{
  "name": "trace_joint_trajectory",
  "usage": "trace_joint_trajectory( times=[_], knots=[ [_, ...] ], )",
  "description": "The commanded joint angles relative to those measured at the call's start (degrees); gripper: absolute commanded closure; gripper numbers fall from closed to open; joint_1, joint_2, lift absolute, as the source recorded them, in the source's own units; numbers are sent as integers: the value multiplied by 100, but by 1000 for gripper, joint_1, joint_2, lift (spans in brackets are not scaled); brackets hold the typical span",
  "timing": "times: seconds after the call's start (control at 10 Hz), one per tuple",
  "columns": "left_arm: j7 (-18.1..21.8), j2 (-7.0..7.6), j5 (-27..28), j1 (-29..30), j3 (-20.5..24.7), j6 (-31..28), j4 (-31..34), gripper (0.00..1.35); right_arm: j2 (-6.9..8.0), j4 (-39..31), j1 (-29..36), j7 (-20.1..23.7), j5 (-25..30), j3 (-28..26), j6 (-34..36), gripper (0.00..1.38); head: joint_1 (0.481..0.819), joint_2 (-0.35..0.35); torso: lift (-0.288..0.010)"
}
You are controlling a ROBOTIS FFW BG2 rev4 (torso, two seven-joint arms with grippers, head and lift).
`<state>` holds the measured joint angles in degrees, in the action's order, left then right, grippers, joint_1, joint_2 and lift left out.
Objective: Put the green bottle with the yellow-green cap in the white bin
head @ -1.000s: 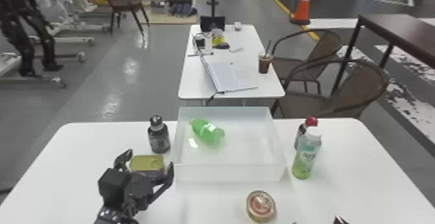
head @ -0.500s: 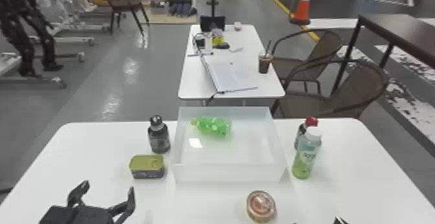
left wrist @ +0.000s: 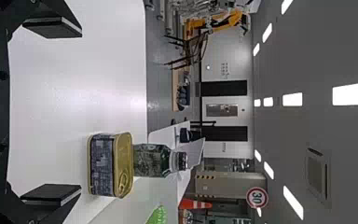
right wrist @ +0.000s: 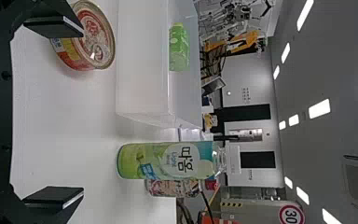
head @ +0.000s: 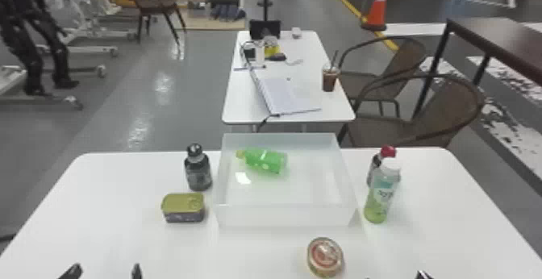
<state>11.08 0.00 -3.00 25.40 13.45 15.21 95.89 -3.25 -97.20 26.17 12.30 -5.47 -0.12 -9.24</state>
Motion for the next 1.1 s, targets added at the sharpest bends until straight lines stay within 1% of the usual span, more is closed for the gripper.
trace_joint_trajectory(
  times=[0.0, 0.3, 0.5, 1.0],
  knots=[
    [0, -15, -8, 26, 44, 35, 0, 128, 0, -1, 2, 0, 2, -5, 1, 104, 549, 0, -100],
    [0, -15, -25, 35, 35, 35, -9, 128, 0, -1, 2, 0, 2, 3, 1, 104, 549, 0, -100],
    [0, -15, -104, 44, 26, 44, -9, 128, -35, -45, 11, 0, 37, -5, 1, 104, 549, 0, -100],
    [0, -15, -166, 88, 26, 17, -9, 128, -35, -36, 11, 0, 37, 3, 18, 105, 549, 0, -100]
  ],
)
